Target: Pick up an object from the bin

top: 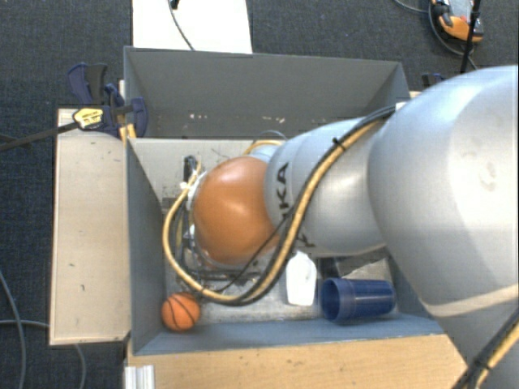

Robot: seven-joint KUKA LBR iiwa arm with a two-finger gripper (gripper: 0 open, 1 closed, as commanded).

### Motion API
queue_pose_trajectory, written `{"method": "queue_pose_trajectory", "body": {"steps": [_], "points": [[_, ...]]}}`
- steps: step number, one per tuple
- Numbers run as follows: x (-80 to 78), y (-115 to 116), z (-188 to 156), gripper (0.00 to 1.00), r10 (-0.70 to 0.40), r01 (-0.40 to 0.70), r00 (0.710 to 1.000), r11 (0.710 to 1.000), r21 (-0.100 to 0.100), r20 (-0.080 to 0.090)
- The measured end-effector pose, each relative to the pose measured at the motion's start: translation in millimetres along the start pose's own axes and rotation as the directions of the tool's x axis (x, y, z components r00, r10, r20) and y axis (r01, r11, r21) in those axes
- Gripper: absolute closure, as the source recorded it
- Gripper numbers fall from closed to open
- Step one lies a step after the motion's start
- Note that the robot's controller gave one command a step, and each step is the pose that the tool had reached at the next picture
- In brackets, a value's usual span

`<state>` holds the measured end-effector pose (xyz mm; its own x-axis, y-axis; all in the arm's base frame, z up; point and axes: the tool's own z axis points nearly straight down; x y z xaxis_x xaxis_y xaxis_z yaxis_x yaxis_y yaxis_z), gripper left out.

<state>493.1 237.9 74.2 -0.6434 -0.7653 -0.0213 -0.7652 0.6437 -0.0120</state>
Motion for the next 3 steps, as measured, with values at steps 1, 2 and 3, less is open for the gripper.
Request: {"method": "queue_pose_trajectory", "body": {"steps": [1, 2, 3], "points": [[3.1, 5.6, 3.3, 0.00, 0.000, 0.000, 1.000, 1.000, -0.011, -0.013], [1.7, 5.0, 2.2, 1.00, 0.007, -0.007, 1.000, 1.000, -0.010, -0.010], [1.7, 5.0, 2.2, 1.00, 0.008, -0.008, 1.000, 1.000, -0.010, -0.011]]}}
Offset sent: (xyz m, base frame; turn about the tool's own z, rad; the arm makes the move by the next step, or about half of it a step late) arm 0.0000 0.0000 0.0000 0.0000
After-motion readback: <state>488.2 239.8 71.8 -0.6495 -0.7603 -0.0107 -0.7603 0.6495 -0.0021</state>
